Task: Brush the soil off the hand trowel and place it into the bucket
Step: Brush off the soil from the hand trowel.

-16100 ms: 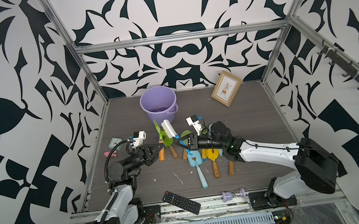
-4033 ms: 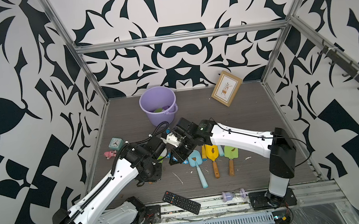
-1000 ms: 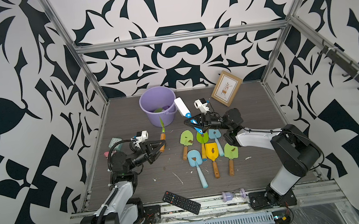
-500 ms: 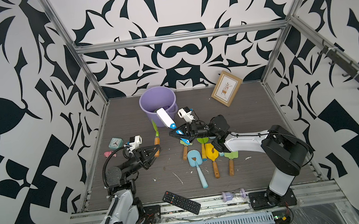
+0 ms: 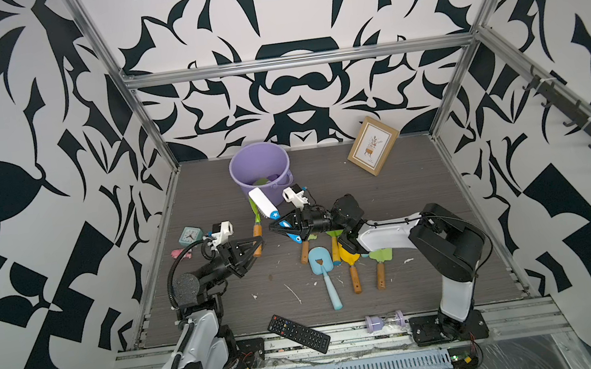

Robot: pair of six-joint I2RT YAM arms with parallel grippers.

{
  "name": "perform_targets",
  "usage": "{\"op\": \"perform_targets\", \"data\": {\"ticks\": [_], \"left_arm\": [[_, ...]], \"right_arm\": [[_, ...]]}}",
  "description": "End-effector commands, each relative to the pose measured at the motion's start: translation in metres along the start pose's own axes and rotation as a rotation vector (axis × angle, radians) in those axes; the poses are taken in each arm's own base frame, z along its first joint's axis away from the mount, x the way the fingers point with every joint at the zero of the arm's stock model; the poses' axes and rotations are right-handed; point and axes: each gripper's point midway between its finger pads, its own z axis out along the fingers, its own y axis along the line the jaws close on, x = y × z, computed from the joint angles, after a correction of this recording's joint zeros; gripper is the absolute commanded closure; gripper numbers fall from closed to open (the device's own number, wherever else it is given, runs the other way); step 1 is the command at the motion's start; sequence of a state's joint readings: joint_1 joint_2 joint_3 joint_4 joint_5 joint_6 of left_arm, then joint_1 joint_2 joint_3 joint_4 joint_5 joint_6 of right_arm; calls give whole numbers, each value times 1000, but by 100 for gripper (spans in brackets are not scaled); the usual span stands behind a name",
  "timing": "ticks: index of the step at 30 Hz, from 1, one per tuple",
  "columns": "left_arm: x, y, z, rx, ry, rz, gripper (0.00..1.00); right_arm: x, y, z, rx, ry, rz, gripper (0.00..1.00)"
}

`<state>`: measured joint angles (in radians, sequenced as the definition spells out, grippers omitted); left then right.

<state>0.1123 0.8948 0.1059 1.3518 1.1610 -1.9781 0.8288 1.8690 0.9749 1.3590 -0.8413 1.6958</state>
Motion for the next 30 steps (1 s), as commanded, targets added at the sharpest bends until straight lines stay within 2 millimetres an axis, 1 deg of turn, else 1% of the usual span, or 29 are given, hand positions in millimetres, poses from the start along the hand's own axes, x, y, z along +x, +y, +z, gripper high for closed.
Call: {"op": "perform_targets", "data": {"ticks": [1, 5, 11, 13, 16, 20, 22, 25, 28, 30], "left_arm": [[0, -17, 1, 32, 0, 79, 100], [-2, -17, 1, 36, -10, 77, 100], [-4, -15, 0, 28, -10, 71, 100], [-3, -12, 0, 19, 0, 69, 100], [-1, -7, -1, 9, 6, 64, 100], [1, -3, -4, -5, 12, 61, 100], [0, -3, -6, -11, 7, 59, 100], [4, -3, -4, -47, 55, 72, 100], [-1, 10, -4, -89, 54, 29, 100], [-4, 17, -4, -118, 35, 45, 100]], "right_arm": [[6, 28, 9, -76, 28, -76, 100], [12, 10, 5, -45, 16, -35, 100], [25, -24, -15, 29, -11, 45, 100], [30, -30, -21, 46, -13, 62, 100], [31, -32, -29, 59, -26, 86, 100], [26, -22, -37, 50, -40, 84, 100], [20, -27, -42, 58, -53, 114, 100], [16, -37, -46, 75, -72, 131, 100], [7, -44, -53, 101, -88, 144, 100], [3, -48, -57, 129, -84, 141, 100]]}}
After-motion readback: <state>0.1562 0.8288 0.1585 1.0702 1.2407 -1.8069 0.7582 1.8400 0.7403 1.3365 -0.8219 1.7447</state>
